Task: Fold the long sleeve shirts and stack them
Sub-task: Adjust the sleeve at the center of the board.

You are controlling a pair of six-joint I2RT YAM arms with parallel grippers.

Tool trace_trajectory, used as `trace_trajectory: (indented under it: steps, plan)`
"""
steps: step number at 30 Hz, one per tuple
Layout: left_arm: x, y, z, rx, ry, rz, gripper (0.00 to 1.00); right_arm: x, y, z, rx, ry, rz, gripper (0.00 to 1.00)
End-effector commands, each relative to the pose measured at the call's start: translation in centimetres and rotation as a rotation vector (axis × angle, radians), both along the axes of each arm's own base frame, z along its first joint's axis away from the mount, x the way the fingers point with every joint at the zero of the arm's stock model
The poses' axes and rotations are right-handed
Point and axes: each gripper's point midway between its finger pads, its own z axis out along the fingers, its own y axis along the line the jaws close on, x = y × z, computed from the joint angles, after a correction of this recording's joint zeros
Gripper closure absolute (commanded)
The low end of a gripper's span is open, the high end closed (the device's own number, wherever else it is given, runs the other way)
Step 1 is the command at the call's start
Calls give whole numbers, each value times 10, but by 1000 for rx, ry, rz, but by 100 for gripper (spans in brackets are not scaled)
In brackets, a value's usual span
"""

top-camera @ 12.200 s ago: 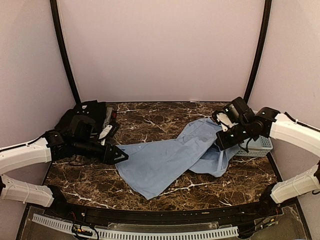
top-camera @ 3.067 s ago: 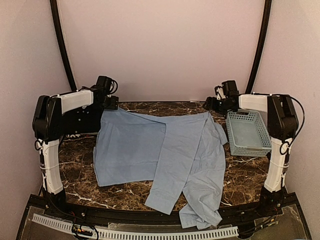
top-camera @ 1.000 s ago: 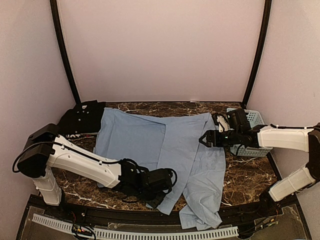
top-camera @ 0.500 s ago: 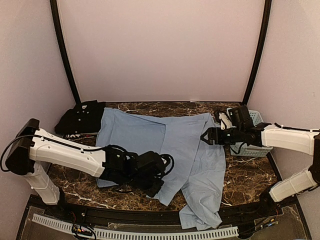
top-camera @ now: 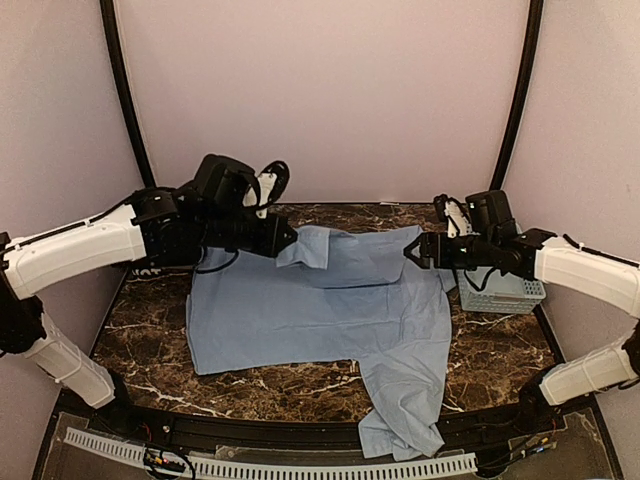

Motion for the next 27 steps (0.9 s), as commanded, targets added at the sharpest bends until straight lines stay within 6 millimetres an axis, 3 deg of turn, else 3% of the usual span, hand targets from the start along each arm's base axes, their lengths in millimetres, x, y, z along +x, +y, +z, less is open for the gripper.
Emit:
trace_trajectory:
  steps: [1,2,3,4,5,6,7,8,9,10,12,14,16,18,21,25,26,27]
  plan:
    - [62,8,78,-47,-150,18,100,4,-2,28,19,-62,-30,18]
    - [76,4,65,-6,-129,14,100,5,-4,29,14,-64,-37,18]
    - [92,7,95,-39,-177,35,100,6,-6,29,4,-65,-47,18]
    - [108,2,81,-1,-156,37,100,7,-9,29,-8,-66,-62,17]
    - [121,4,114,-49,-209,39,100,8,-13,28,-20,-64,-77,17]
    - [138,-2,99,-25,-178,41,100,9,-17,27,-29,-61,-89,17]
    - [152,2,136,-77,-243,54,100,10,-19,27,-32,-62,-98,17]
    - [168,-6,121,-65,-216,46,100,11,-21,28,-29,-63,-102,17]
    - [179,0,151,-110,-273,61,100,11,-22,27,-27,-60,-101,17]
    - [191,-7,139,-118,-257,45,100,11,-23,27,-24,-60,-101,17]
    - [206,-7,145,-170,-277,34,100,11,-23,24,-23,-53,-99,16]
    - [215,-9,129,-182,-259,22,100,10,-23,18,-28,-40,-95,16]
    - [221,-11,100,-160,-221,17,100,10,-24,12,-31,-32,-96,16]
    - [224,-12,53,-114,-153,16,100,9,-24,4,-30,-22,-96,16]
    - [233,-12,8,-79,-92,19,100,11,-20,-4,-23,-1,-87,16]
    - [242,-18,-37,-57,-15,4,100,13,-17,-14,-22,21,-77,16]
    - [244,-19,-40,-60,-12,0,100,14,-16,-16,-22,24,-77,16]
    - [248,-22,-57,-48,12,-1,100,14,-16,-18,-22,29,-76,16]
